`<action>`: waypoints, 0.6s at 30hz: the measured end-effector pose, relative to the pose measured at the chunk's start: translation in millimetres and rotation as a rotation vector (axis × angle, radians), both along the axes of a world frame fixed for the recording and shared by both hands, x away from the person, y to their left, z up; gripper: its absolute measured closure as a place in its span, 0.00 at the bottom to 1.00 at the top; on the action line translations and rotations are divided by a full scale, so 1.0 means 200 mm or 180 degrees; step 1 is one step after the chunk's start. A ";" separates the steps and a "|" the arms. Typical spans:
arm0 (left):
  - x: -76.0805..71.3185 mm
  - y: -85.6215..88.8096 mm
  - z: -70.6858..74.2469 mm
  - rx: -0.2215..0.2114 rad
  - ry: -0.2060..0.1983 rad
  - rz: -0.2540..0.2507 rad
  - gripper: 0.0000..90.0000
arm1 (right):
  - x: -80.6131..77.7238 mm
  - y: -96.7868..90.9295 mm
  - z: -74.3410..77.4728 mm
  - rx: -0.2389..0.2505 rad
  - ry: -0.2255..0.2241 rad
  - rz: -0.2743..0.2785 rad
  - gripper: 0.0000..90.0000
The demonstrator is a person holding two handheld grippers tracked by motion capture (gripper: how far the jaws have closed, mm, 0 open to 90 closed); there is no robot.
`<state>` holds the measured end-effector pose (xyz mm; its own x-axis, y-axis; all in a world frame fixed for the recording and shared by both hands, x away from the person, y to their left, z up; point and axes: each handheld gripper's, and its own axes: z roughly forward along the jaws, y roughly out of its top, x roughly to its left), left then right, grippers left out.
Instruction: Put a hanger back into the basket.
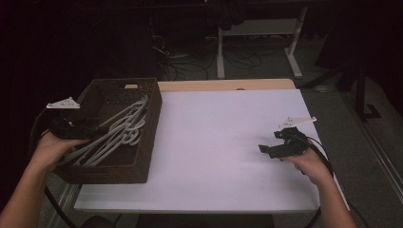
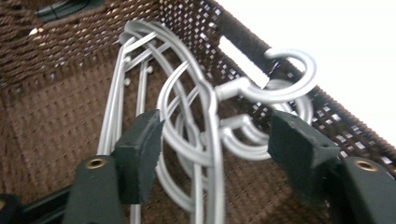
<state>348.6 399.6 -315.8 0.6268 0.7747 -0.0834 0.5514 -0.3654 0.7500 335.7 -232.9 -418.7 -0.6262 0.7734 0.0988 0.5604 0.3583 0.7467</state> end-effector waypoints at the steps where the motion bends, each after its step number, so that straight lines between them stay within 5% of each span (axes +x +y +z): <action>1: 0.00 -0.01 0.01 -0.0045 -0.0011 -0.0017 0.33 | 0.00 0.00 0.00 -0.0001 -0.0003 0.0003 0.15; 10: -0.01 -0.11 0.06 -0.0270 -0.0098 -0.0192 0.22 | -0.01 0.01 0.06 0.0032 -0.0061 0.0041 0.15; 18: -0.05 -0.29 0.08 -0.0399 -0.0148 -0.0448 0.15 | -0.03 0.03 0.12 0.0114 -0.0089 0.0118 0.14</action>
